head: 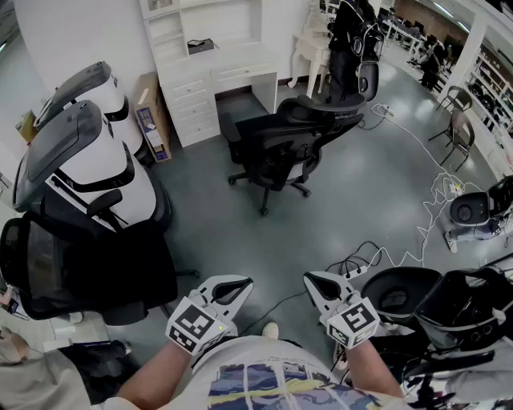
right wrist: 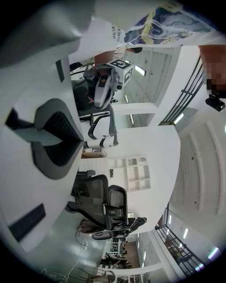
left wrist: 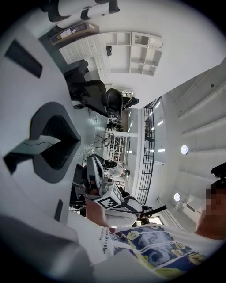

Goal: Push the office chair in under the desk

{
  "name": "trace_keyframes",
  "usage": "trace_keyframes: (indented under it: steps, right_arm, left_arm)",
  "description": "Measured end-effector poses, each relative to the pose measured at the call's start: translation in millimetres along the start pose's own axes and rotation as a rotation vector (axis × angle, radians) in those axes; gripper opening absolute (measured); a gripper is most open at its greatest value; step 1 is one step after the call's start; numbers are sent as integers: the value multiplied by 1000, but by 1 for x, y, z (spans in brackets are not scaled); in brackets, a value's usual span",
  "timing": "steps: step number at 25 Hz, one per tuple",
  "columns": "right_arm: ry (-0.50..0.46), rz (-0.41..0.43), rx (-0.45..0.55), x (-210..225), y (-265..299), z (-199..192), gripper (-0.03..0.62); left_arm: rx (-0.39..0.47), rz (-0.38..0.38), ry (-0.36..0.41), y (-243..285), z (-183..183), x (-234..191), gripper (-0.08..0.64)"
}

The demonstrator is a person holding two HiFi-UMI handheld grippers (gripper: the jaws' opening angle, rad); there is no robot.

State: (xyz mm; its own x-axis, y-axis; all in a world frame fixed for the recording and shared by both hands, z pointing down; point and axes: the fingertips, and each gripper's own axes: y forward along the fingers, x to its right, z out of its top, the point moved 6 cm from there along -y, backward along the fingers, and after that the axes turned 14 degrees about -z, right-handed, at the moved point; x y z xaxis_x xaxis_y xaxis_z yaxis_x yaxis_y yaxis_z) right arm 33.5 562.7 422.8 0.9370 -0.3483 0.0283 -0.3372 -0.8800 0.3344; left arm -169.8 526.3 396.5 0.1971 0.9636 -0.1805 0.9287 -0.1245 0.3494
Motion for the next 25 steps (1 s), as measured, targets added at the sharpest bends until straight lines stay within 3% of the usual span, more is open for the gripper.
trace_keyframes:
  steps: [14,19,25]
  right_arm:
    - [30,14,-21,33,20,-5,25]
    - [58,-37,-60,51,53,-3,25]
    - [95,-136,-72,75,107,18,26]
  left_arm:
    - [-11,20,-24,25,9,-24,14]
    - [-4,-29,-17,35,12,-69,14]
    - [36,-61,7,38,29,-151,15]
